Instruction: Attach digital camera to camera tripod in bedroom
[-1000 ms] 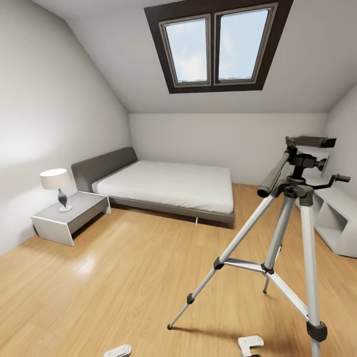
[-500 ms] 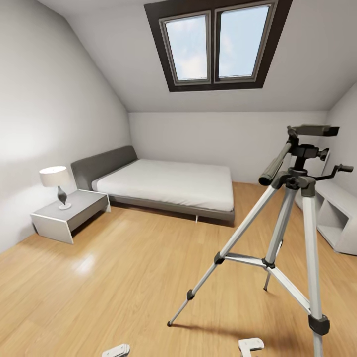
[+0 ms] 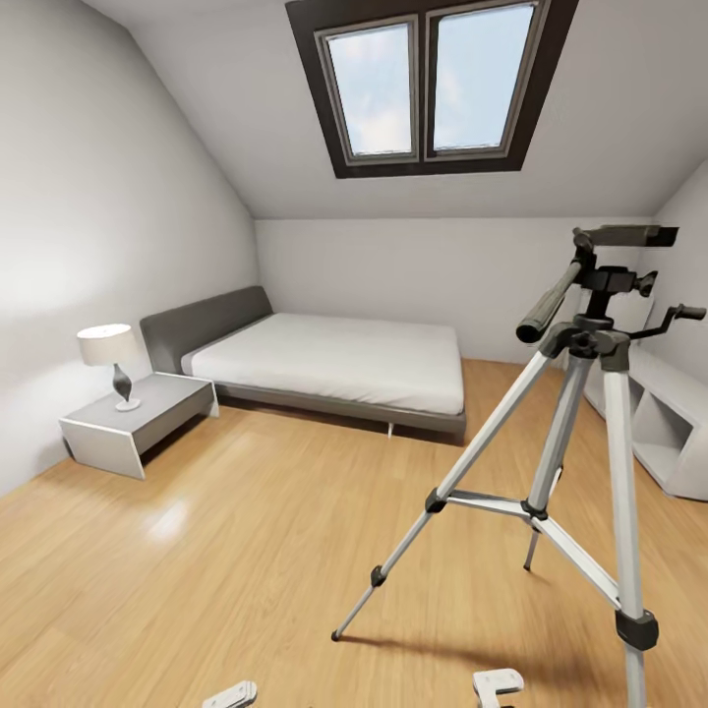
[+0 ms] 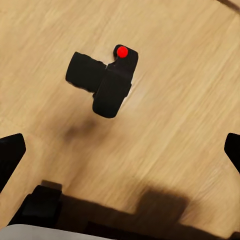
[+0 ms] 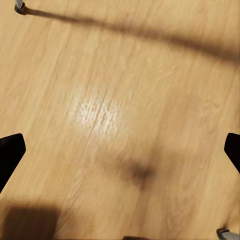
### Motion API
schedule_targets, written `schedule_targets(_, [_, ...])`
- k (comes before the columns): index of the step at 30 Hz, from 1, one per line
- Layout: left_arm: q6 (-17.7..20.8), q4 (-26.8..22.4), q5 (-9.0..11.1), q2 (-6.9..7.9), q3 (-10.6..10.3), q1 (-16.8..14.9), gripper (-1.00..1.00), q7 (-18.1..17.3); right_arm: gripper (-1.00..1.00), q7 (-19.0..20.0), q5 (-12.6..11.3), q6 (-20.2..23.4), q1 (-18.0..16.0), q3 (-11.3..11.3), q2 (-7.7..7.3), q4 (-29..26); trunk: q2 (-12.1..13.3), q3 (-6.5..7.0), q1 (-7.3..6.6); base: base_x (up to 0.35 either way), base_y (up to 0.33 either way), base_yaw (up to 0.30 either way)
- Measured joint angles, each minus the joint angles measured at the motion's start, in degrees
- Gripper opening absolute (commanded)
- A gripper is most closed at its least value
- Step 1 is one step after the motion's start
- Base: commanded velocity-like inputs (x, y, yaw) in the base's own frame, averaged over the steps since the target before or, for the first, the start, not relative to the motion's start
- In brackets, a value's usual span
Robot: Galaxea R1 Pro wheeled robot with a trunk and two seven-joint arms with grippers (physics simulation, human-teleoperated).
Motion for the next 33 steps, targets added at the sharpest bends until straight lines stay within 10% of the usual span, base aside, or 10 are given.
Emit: schedule_targets(33, [-2.6, 0.18, -0.92, -0.36, -1.16, 0.02, 1.0, 0.26, 1.0, 0.45, 0.01, -0.11, 0.0, 0.02, -0.57, -0.34, -13.24, -5.92, 7.25, 0.0, 0.0, 0.0])
